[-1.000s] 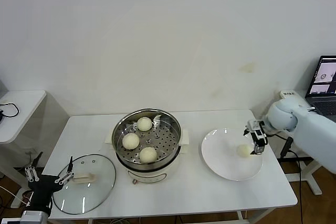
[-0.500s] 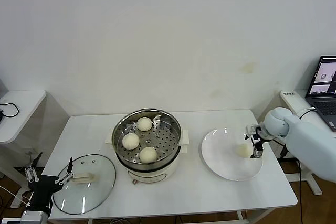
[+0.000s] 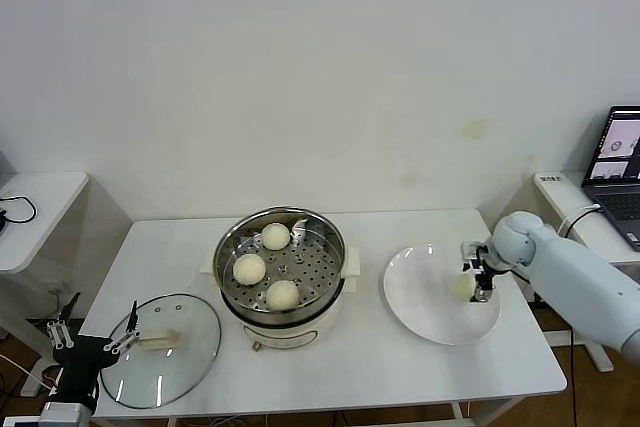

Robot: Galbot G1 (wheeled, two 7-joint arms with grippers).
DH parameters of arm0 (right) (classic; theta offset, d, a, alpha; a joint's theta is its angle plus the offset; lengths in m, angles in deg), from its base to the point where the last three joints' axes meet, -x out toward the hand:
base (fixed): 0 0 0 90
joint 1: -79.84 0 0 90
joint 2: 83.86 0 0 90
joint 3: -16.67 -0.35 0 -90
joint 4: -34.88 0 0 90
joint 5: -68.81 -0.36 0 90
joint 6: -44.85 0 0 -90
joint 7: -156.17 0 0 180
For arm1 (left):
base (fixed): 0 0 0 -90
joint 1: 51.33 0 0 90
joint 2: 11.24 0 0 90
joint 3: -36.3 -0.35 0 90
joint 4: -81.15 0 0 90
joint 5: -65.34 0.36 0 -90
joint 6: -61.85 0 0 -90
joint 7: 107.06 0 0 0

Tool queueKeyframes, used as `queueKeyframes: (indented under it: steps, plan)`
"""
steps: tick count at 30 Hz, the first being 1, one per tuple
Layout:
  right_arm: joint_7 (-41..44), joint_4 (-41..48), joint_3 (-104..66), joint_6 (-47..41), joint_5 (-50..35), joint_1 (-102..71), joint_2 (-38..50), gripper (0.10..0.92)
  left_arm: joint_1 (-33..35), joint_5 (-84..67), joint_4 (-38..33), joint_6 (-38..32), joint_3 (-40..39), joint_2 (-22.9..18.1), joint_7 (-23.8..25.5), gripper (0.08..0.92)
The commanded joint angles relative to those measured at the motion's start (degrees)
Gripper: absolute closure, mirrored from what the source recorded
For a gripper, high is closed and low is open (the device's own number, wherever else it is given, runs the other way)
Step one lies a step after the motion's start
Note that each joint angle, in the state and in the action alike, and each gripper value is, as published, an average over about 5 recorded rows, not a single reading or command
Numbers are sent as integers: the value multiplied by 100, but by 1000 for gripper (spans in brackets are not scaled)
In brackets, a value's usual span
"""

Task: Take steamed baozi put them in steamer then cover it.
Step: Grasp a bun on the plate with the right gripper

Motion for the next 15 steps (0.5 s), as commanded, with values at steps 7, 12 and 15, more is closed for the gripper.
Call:
queueKeyframes:
  steps: [7,12,15]
  plan:
    - [55,159,-116,-10,103,-51,-124,337,1,17,-30,-2,-3,-22,3,177]
    - [170,5,-64,-25,1,51,-16,391,36,14,-58,-5,25,-20,0,177]
    - [269,-193,50,-70,-122,193,126,408,47,14,-68,-8,28,-24,-2,177]
